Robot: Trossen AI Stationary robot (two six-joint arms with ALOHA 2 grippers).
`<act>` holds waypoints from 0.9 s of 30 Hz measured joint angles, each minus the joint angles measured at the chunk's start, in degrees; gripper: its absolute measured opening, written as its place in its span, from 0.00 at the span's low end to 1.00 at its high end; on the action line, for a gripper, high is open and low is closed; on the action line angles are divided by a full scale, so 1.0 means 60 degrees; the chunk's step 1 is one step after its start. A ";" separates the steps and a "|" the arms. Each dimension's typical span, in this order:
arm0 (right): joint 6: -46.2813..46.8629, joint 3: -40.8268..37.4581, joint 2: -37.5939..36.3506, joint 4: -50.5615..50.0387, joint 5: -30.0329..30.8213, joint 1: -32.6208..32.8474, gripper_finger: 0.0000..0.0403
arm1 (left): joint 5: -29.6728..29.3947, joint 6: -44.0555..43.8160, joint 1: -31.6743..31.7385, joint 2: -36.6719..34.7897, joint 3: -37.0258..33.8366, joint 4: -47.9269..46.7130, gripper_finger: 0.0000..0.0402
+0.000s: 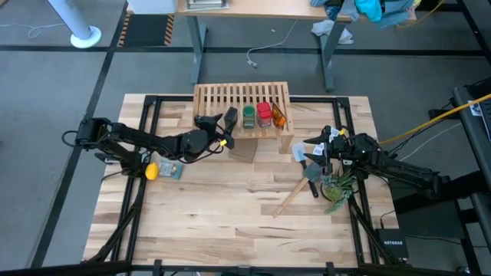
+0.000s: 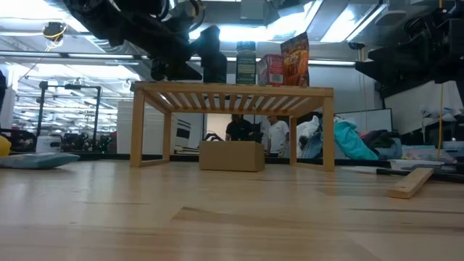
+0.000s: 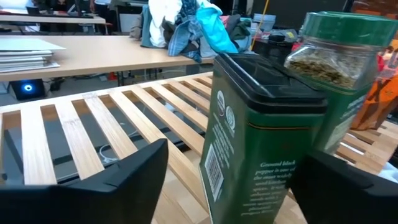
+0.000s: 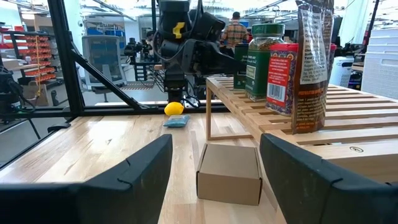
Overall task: Shelf spices
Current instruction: Remove the black seasoning can from the shelf
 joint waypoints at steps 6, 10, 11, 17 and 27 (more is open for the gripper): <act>0.0000 0.0000 0.0000 0.0000 -0.0001 0.0000 0.62 | -0.0230 0.0009 -0.0001 0.0000 0.0000 -0.0004 0.57; 0.0000 0.0000 0.0000 0.0000 0.0000 0.0000 0.62 | -0.0328 0.0122 -0.0001 0.0000 0.0004 0.0000 0.46; 0.0000 0.0000 -0.0003 0.0000 0.0000 0.0000 0.62 | -0.0328 0.0124 -0.0001 0.0000 0.0004 0.0000 0.44; 0.0000 0.0000 0.0000 0.0000 0.0000 0.0000 0.62 | 0.0114 0.0221 -0.0001 0.0000 0.0004 0.0105 0.30; 0.0000 0.0000 0.0000 0.0001 0.0000 0.0000 0.62 | 0.0725 0.0663 -0.0001 0.0000 0.0004 0.0297 0.27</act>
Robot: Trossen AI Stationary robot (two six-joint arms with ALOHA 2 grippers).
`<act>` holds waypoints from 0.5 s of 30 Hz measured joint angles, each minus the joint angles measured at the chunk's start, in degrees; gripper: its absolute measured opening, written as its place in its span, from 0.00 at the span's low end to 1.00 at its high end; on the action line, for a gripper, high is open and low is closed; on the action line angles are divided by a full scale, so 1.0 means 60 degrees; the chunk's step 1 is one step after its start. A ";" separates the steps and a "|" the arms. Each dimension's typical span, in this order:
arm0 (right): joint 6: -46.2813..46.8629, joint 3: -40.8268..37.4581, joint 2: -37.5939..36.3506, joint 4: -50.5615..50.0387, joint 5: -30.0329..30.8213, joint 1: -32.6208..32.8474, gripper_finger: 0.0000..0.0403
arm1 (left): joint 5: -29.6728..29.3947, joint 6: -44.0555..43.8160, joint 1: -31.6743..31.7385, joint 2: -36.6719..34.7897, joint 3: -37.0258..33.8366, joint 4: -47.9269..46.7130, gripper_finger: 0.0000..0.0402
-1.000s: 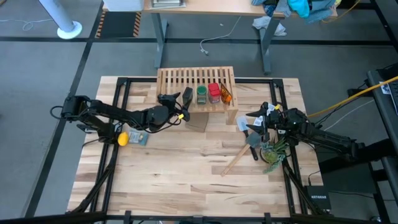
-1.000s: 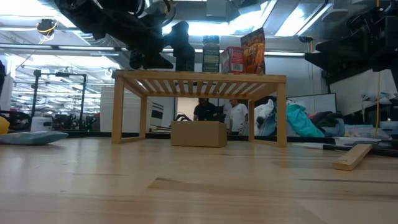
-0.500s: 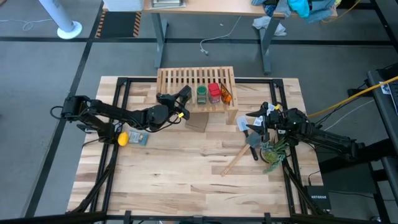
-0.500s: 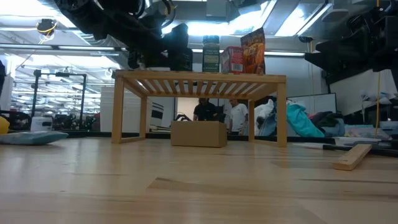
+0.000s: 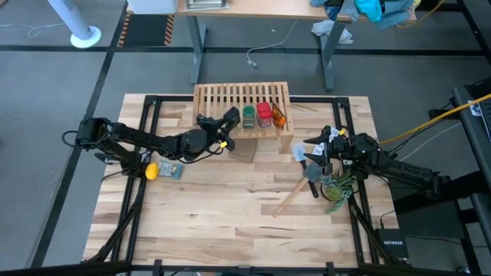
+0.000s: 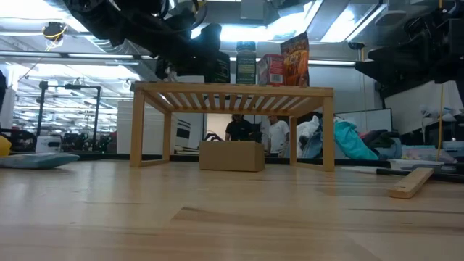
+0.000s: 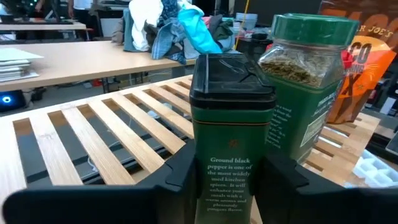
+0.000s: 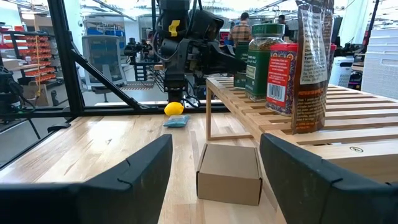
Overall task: Shelf spices
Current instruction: Remove the black seasoning can from the shelf
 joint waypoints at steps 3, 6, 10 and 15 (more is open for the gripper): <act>0.0000 0.0000 0.0000 -0.0001 -0.0003 0.0000 0.62 | 0.0307 0.0463 0.0000 0.0000 0.0000 0.0039 0.28; 0.0000 0.0000 0.0000 0.0002 -0.0001 0.0001 0.62 | 0.0525 0.0599 0.0000 0.0000 0.0000 0.0193 0.27; 0.0000 0.0000 0.0000 0.0000 -0.0002 0.0001 0.62 | 0.0554 0.0621 0.0000 0.0000 0.0000 0.0217 0.25; 0.0000 0.0000 0.0000 0.0002 0.0000 0.0000 0.62 | 0.0543 0.0976 -0.0165 -0.0321 0.0000 -0.0030 0.25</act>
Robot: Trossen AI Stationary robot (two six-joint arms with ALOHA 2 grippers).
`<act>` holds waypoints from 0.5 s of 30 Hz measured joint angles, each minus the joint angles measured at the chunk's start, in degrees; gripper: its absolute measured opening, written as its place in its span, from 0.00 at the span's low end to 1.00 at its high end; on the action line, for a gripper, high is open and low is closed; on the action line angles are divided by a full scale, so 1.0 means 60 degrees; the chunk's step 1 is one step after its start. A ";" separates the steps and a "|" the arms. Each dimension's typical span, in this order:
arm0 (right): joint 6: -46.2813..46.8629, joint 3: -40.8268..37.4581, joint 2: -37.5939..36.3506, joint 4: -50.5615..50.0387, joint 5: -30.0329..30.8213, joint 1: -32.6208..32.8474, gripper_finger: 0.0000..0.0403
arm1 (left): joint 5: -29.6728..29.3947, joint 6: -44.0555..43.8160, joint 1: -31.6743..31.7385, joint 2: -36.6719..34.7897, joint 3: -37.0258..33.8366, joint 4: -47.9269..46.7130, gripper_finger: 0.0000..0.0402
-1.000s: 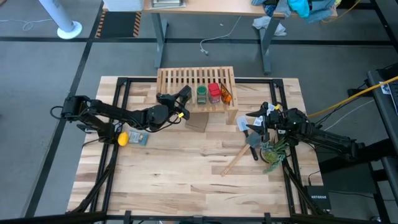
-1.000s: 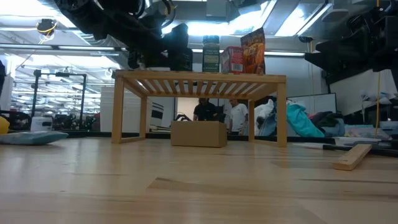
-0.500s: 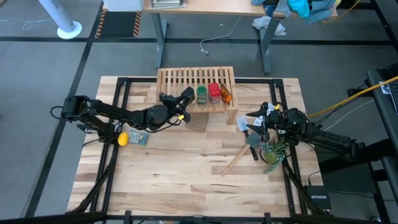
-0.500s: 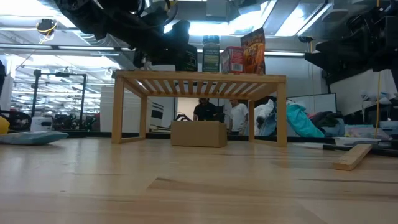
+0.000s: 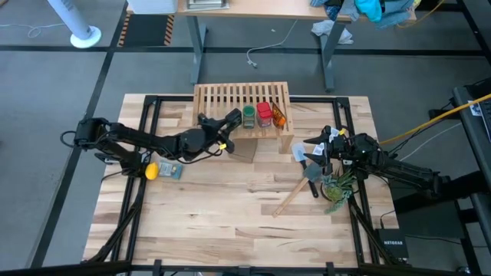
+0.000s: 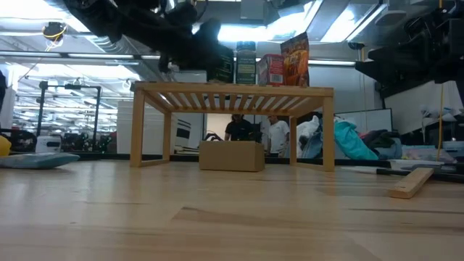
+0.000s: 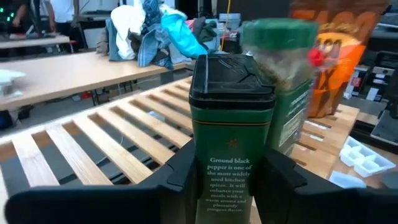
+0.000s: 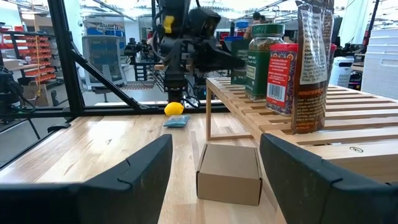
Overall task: Shelf spices
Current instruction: Remove the black seasoning can from the shelf
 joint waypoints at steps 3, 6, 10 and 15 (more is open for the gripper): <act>0.0000 0.0000 0.0000 -0.0001 -0.0003 0.0000 0.62 | -0.0119 0.0071 -0.0299 -0.0637 0.0004 -0.0623 0.25; 0.0000 0.0000 0.0000 -0.0010 -0.0002 0.0002 0.62 | -0.0679 -0.0068 -0.0774 -0.1476 0.0004 -0.1519 0.25; 0.0000 0.0000 -0.0003 0.0007 0.0000 0.0000 0.62 | -0.1291 -0.0666 -0.1755 -0.2568 0.0004 -0.2965 0.25; 0.0000 0.0000 0.0000 -0.0005 -0.0001 0.0000 0.62 | -0.2349 -0.1544 -0.3517 -0.3529 0.0004 -0.4767 0.25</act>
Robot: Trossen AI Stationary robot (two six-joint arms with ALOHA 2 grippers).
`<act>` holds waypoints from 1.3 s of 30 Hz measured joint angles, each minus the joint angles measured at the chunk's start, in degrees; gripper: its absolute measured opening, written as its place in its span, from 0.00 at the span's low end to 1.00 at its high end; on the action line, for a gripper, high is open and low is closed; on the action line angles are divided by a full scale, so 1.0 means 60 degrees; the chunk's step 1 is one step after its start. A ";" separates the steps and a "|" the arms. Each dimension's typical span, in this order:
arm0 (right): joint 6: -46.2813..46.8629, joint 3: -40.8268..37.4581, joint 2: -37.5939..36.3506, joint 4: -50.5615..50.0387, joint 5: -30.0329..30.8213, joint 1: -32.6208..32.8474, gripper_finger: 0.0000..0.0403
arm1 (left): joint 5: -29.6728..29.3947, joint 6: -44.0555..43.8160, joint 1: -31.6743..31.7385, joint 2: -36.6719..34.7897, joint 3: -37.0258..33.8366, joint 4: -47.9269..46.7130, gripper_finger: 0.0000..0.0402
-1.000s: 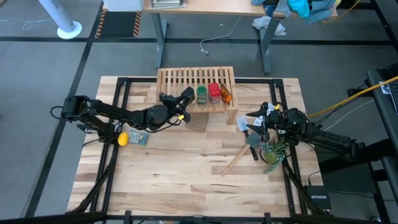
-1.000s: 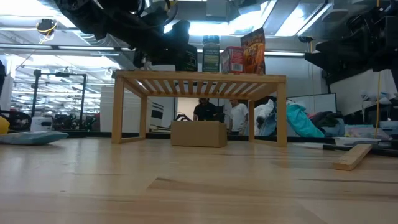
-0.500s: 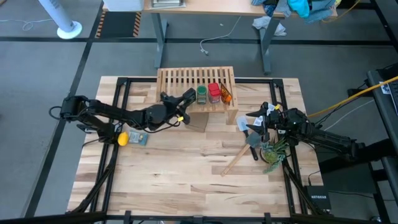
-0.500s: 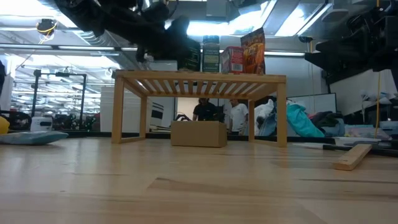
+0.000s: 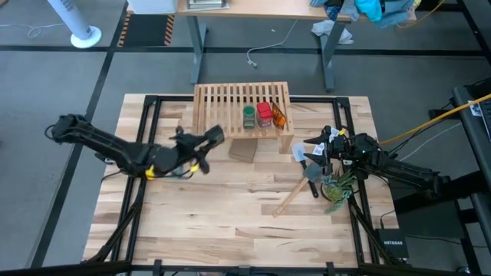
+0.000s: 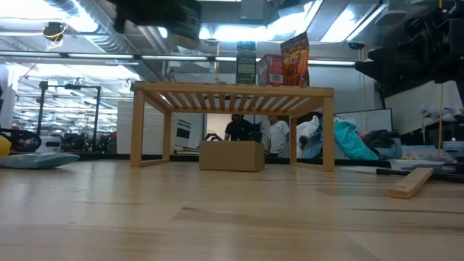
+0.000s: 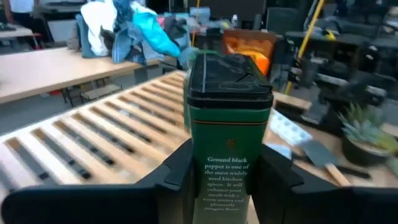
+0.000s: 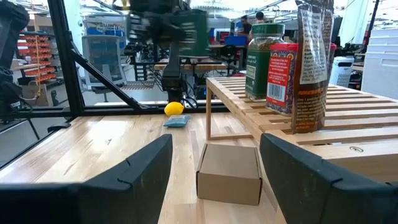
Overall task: Shelf spices
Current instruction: Remove the black seasoning can from the shelf
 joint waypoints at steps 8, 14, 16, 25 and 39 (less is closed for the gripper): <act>0.0000 0.0000 -0.0001 0.0010 -0.0001 0.0002 0.62 | -0.1641 -0.1856 -0.2905 0.0141 0.0007 -0.1372 0.25; 0.0000 0.0000 -0.0003 0.0017 -0.0003 0.0000 0.62 | -0.1663 -0.3935 -0.3719 0.1566 0.0007 -0.1813 0.25; 0.0000 0.0000 -0.0002 0.0017 0.0001 0.0002 0.62 | -0.1544 -0.4490 -0.3756 0.2251 0.0007 -0.1804 0.25; 0.0000 0.0000 0.0000 0.0020 0.0001 0.0000 0.62 | -0.1372 -0.6548 -0.3445 0.4646 0.0004 -0.1796 0.25; 0.0003 0.0000 -0.0003 0.0017 0.0001 0.0000 0.62 | -0.2097 -0.7208 -0.2126 0.6656 -0.0004 -0.1718 0.25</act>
